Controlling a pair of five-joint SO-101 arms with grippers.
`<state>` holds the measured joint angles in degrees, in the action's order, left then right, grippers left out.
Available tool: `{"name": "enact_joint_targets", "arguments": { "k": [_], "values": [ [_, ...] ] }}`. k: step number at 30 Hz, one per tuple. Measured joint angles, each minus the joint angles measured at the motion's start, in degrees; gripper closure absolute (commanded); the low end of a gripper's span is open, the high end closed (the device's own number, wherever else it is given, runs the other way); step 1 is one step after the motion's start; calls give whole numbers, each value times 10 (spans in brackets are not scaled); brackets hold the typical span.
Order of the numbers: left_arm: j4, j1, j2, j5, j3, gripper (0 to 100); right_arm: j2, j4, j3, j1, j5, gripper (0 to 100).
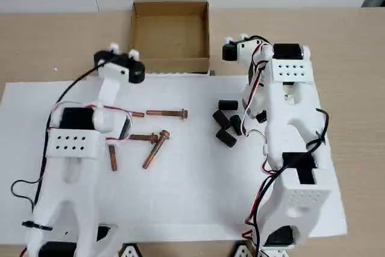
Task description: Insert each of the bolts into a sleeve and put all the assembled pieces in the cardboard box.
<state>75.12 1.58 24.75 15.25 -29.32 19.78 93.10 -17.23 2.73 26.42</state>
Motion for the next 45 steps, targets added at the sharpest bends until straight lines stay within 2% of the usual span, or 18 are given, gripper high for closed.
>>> {"name": "enact_joint_targets", "arguments": {
  "k": [12, 18, 24, 31, 45],
  "values": [
    [118, -7, -278, 182, 284, 938, 0, 5, 0, 1, 0, 985],
    [196, -61, -404, 265, 417, 936, 0, 5, 0, 1, 0, 985],
    [231, -116, -477, 321, 500, 867, 0, 5, 0, 1, 0, 985],
    [232, -145, -542, 354, 561, 863, 0, 5, 0, 1, 0, 985],
    [233, -153, -692, 354, 719, 865, 0, 5, 0, 1, 0, 985]
  ]
}}
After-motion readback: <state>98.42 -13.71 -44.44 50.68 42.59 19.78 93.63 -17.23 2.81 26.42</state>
